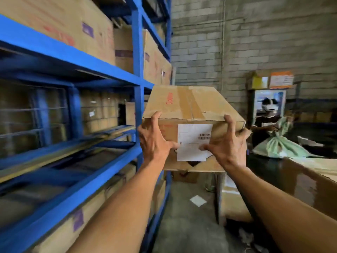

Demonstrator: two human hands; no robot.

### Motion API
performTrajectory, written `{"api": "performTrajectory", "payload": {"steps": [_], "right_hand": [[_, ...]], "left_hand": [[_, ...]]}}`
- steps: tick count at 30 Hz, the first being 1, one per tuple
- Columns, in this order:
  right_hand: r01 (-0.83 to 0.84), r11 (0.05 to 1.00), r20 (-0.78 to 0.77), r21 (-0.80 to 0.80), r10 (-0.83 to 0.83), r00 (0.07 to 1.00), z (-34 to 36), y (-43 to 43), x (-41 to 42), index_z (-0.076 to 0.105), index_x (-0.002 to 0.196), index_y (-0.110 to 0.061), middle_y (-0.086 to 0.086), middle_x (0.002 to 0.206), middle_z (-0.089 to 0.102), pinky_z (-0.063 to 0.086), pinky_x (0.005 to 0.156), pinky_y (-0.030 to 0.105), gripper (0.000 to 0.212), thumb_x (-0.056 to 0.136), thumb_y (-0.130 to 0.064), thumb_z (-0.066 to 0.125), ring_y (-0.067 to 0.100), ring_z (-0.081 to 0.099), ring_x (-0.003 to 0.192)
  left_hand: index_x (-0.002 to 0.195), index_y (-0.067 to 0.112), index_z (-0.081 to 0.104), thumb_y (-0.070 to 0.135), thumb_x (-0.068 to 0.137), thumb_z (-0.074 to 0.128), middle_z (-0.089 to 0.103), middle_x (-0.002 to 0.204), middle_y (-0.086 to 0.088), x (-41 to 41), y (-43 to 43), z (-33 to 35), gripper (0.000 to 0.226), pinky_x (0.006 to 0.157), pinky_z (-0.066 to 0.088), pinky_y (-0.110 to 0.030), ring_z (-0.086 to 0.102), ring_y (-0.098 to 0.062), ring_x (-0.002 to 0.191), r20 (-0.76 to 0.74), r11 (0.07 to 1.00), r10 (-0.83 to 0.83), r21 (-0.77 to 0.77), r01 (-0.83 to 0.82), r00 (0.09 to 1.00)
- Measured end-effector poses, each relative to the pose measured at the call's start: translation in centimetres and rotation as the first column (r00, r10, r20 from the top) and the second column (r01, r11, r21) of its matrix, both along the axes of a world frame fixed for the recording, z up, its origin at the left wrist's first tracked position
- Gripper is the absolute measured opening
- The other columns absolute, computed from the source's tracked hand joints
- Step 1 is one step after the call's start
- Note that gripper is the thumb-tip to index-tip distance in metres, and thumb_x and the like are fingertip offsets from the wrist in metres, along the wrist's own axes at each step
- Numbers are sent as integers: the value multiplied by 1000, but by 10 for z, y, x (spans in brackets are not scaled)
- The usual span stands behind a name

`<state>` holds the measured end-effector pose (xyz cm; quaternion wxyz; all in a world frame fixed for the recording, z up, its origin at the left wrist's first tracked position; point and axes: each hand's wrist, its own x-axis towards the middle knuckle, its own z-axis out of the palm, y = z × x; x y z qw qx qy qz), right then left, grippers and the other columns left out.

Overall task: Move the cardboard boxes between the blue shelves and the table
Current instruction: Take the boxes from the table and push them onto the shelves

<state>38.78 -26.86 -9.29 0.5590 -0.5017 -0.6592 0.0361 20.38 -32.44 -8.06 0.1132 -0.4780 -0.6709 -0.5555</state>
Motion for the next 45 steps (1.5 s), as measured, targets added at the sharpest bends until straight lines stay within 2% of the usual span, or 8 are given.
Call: {"api": "performTrajectory", "payload": {"steps": [4, 8, 13, 20, 31, 36, 40, 45], "right_hand": [[-244, 970, -13, -25, 243, 970, -6, -31, -72, 22, 141, -46, 18, 133, 28, 46, 96, 49, 118, 50, -38, 96, 45, 47, 111], [-407, 912, -12, -50, 407, 913, -7, -69, -145, 23, 141, -45, 17, 133, 27, 43, 97, 50, 115, 52, -37, 96, 46, 44, 115], [-546, 836, -12, -58, 546, 837, -6, -105, -229, 23, 138, -50, 13, 129, 29, 47, 95, 49, 116, 48, -40, 96, 44, 50, 111], [-631, 773, -4, -69, 632, 775, -9, -128, -313, 19, 139, -51, 13, 130, 29, 48, 95, 54, 118, 50, -41, 96, 45, 49, 112], [-755, 652, 57, -74, 758, 650, -9, -64, -396, 19, 139, -49, 10, 132, 26, 44, 97, 58, 116, 53, -37, 95, 45, 42, 120], [-850, 518, 83, -99, 855, 511, -12, -9, -436, 19, 140, -48, 9, 129, 25, 44, 95, 59, 119, 51, -35, 96, 46, 45, 114], [-910, 388, 92, -144, 921, 378, -12, 33, -472, 17, 139, -49, 11, 135, 22, 42, 100, 65, 120, 50, -34, 96, 48, 42, 120], [-939, 280, 182, -198, 952, 245, -13, 67, -516, 13, 146, -41, 17, 145, 15, 43, 101, 58, 124, 52, -40, 95, 46, 39, 126]], "left_hand": [[131, 57, 22, 22, 45, 95, 32, 123, -15, -55, -71, 2, 118, 83, 51, -47, 50, -39, 105, 75, 974, 217, -79, -211, 973], [132, 53, 25, 21, 49, 94, 30, 125, -14, -110, -138, 3, 113, 87, 47, -46, 47, -39, 109, 60, 924, 374, -115, -366, 925], [133, 53, 23, 22, 50, 93, 32, 128, -18, -173, -196, 4, 112, 88, 46, -48, 45, -43, 114, 68, 855, 512, -130, -502, 856], [130, 54, 18, 25, 52, 92, 29, 134, -18, -237, -237, 3, 112, 90, 46, -50, 45, -43, 118, 35, 782, 617, -144, -607, 786], [134, 48, 17, 48, 47, 92, 33, 144, -12, -305, -185, -16, 115, 95, 49, -51, 40, -36, 127, -19, 593, 802, -98, -800, 597], [134, 46, 20, 46, 43, 91, 42, 135, -13, -321, -144, -26, 116, 83, 54, -51, 48, -37, 114, -75, 460, 881, -96, -883, 467], [131, 48, 23, 32, 48, 92, 37, 121, -17, -319, -110, -23, 109, 83, 52, -56, 51, -44, 103, 22, 427, 904, -115, -897, 427], [128, 43, 24, 37, 56, 89, 34, 122, -18, -325, -83, -22, 97, 88, 47, -54, 45, -45, 110, -19, 302, 950, -187, -935, 311]]}}
